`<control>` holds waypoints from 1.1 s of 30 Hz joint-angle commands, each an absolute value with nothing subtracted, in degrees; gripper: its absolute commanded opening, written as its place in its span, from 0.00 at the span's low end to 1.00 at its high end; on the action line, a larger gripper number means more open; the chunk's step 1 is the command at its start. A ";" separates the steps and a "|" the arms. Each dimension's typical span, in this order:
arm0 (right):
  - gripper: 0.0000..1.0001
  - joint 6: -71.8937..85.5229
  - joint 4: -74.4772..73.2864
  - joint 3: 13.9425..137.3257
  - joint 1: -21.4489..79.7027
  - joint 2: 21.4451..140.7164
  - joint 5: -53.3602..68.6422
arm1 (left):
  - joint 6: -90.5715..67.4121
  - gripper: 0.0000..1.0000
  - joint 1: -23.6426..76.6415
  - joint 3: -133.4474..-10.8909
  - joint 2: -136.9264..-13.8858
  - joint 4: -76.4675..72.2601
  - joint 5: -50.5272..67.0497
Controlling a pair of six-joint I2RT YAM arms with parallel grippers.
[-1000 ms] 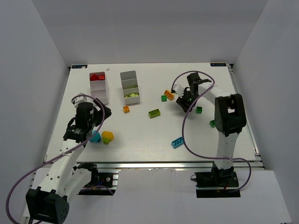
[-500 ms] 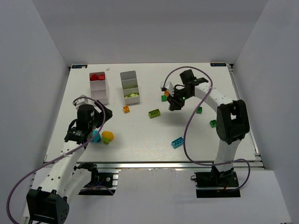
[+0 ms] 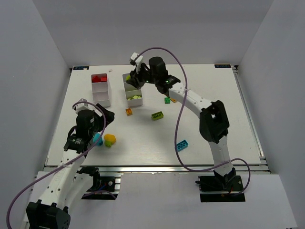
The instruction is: Sort the legos into containers by color
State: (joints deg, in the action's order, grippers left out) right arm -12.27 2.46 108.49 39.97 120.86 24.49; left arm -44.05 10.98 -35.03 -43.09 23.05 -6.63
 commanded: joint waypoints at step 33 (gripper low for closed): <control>0.61 0.44 10.55 112.06 41.40 132.54 7.20 | -45.70 0.93 10.90 -31.99 -37.18 25.14 -4.40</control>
